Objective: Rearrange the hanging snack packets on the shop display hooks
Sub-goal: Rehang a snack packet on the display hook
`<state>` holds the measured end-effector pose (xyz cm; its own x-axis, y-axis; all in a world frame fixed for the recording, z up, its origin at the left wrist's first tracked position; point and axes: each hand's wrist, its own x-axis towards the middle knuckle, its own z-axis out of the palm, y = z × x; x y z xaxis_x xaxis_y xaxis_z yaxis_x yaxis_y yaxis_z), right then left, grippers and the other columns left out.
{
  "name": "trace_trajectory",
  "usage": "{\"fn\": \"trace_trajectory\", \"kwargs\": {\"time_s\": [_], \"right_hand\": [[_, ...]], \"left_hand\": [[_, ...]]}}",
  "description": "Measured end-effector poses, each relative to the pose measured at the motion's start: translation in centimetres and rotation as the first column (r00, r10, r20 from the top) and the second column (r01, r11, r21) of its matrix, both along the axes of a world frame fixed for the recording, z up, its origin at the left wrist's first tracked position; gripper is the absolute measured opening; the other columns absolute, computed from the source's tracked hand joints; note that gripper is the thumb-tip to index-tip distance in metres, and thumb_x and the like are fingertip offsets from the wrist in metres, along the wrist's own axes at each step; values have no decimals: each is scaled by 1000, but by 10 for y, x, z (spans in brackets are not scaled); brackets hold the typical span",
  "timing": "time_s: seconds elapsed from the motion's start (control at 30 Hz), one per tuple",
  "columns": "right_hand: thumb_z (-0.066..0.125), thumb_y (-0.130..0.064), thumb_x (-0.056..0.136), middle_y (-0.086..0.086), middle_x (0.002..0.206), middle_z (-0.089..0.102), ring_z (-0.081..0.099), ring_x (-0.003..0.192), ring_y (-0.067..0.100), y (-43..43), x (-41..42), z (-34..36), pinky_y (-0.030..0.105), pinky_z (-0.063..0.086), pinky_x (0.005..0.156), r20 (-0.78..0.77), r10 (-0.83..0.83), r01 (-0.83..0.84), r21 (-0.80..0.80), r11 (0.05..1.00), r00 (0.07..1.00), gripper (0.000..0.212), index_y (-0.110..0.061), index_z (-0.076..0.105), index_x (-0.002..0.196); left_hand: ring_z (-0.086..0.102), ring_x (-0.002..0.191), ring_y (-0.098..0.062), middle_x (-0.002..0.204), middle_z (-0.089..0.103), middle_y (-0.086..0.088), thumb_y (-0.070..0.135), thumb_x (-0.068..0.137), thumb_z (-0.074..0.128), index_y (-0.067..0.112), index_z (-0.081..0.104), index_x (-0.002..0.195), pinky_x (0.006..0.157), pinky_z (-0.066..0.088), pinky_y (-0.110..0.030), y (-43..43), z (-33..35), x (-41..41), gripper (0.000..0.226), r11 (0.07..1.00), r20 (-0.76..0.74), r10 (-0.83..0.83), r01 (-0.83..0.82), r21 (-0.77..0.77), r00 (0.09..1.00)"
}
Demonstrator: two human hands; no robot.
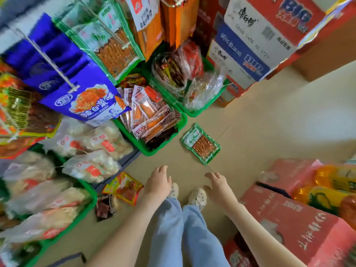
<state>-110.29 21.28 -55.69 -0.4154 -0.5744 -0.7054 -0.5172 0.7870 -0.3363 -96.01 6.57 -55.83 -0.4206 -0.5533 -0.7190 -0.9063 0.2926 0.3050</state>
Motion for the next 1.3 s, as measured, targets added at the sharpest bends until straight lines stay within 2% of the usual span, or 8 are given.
{"fn": "trace_trajectory", "kwargs": {"time_s": [0.23,0.43,0.7,0.8,0.93,1.1,1.23,1.3], "right_hand": [[45,-18,95,4,135,41,35,127,23,-95,79,15,32,33,103,145,385,-373,-104,922,911,41,-17,38,136],[49,-16,92,8,136,40,36,126,25,-145,154,-57,31,31,100,214,579,-568,-114,815,787,44,-14,38,135],[59,-19,87,10,132,44,47,112,23,-164,233,-201,27,42,84,297,466,-488,-3,873,833,49,-13,41,133],[64,-19,85,9,126,46,50,86,16,-170,260,-260,22,40,61,365,235,-289,101,952,901,54,-11,40,133],[68,-19,84,8,124,43,46,101,20,-177,285,-360,23,38,65,416,65,-164,208,964,907,63,-8,34,137],[63,-8,87,13,139,36,44,122,29,-187,313,-476,27,32,79,460,35,-147,209,967,887,69,-10,22,142],[66,5,80,10,85,64,54,66,8,-189,326,-524,15,46,64,455,125,-192,103,976,882,18,-8,54,83],[66,6,80,17,81,68,61,63,16,-188,322,-533,35,56,71,476,122,-198,111,974,871,8,5,60,85]], "left_hand": [[44,123,-24,135,45,-6,23,98,40,13,38,137,94,36,-30,-19,21,110,41,948,91,304,-291,-130,948],[55,110,-30,122,57,-13,17,91,48,12,44,134,84,43,-37,2,-50,205,43,778,76,624,-609,-153,778],[58,100,-31,110,60,-16,14,93,48,5,51,117,77,42,-34,28,-176,283,26,496,98,865,-868,-15,493],[56,93,-22,111,59,-7,19,93,49,12,50,117,77,44,-30,35,-239,308,25,206,56,975,-970,129,214],[52,88,-20,101,53,-3,28,86,57,21,50,95,79,47,-32,38,-342,334,13,-164,108,984,-945,283,-139],[60,93,-28,103,61,-16,35,76,67,11,56,111,78,47,-35,36,-484,345,43,-234,101,972,-913,333,-213],[68,87,-29,98,70,-15,47,59,69,14,68,90,83,54,-46,38,-565,335,45,-320,14,939,-861,397,-343],[68,86,-25,95,72,-8,54,61,69,14,71,88,84,54,-41,37,-559,326,48,-334,31,932,-824,458,-360]]}}
